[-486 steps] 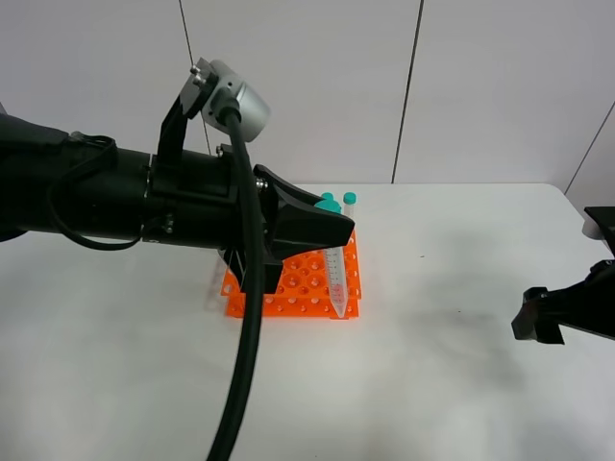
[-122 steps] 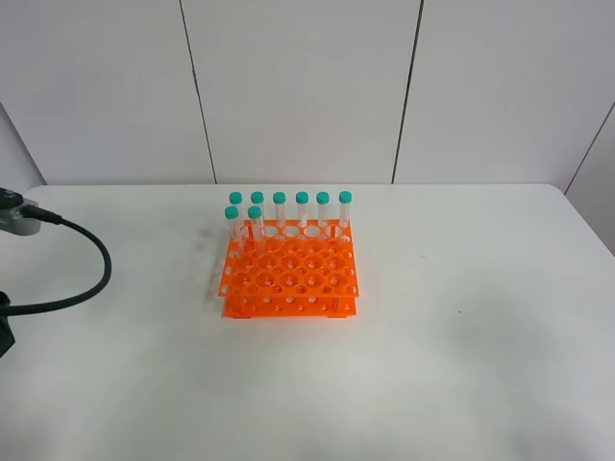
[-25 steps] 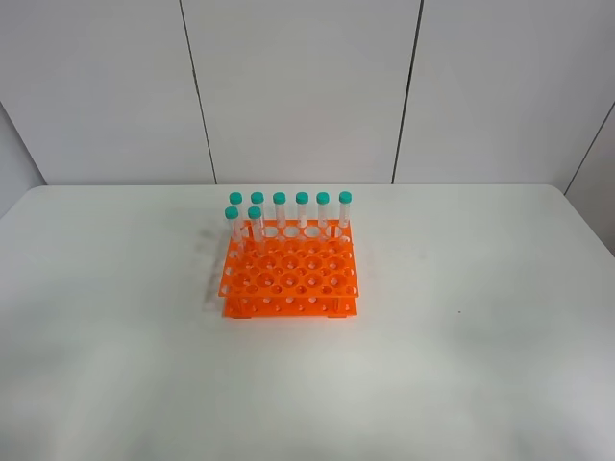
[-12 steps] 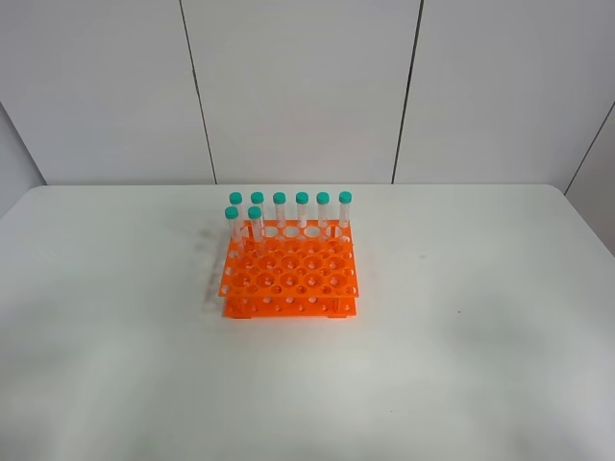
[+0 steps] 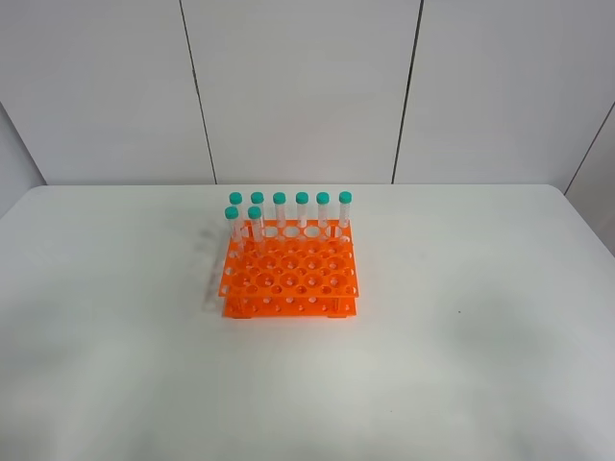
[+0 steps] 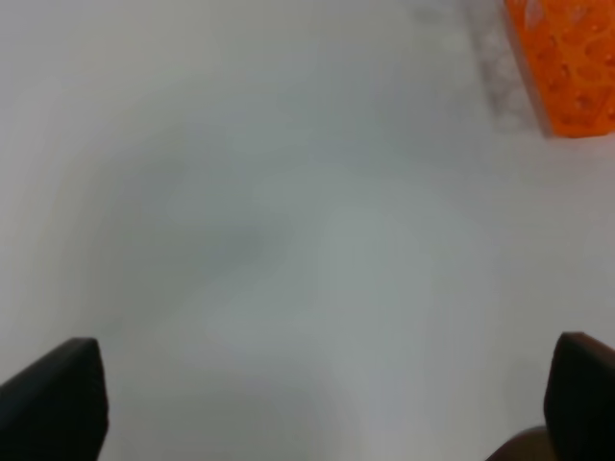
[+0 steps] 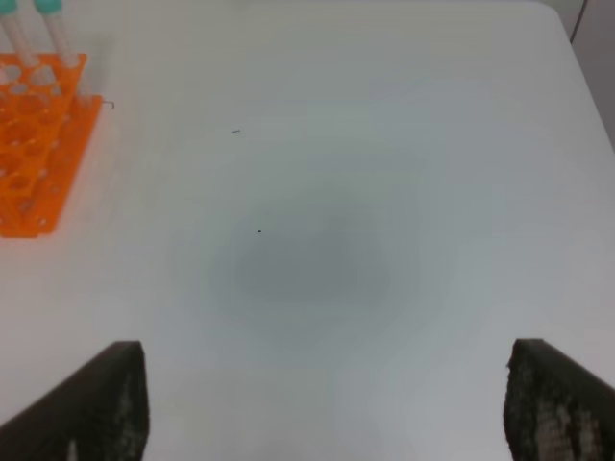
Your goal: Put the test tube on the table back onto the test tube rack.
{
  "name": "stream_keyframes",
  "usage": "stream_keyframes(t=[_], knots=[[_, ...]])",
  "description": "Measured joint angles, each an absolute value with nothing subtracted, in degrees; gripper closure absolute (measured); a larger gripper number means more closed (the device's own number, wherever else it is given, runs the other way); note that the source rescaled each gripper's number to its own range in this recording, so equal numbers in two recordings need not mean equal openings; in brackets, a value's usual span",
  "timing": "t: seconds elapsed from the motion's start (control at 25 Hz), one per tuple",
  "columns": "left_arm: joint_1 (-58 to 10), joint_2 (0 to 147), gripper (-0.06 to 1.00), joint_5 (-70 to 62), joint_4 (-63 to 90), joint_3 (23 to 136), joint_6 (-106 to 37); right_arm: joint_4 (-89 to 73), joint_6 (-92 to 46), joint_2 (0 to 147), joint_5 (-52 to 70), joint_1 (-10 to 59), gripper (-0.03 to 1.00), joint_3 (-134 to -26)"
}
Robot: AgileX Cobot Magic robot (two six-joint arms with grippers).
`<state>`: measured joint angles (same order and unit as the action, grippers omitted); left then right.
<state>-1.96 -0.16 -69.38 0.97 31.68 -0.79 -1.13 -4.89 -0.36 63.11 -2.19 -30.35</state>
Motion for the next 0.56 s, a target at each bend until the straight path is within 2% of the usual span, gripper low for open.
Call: stream_keyframes(t=[0.56], knots=[[-2.0,-0.2,-0.05,-69.3,1.0,31.7,-0.8,-1.1,-4.9,-0.4,63.1,-2.2,0.21,-30.3]])
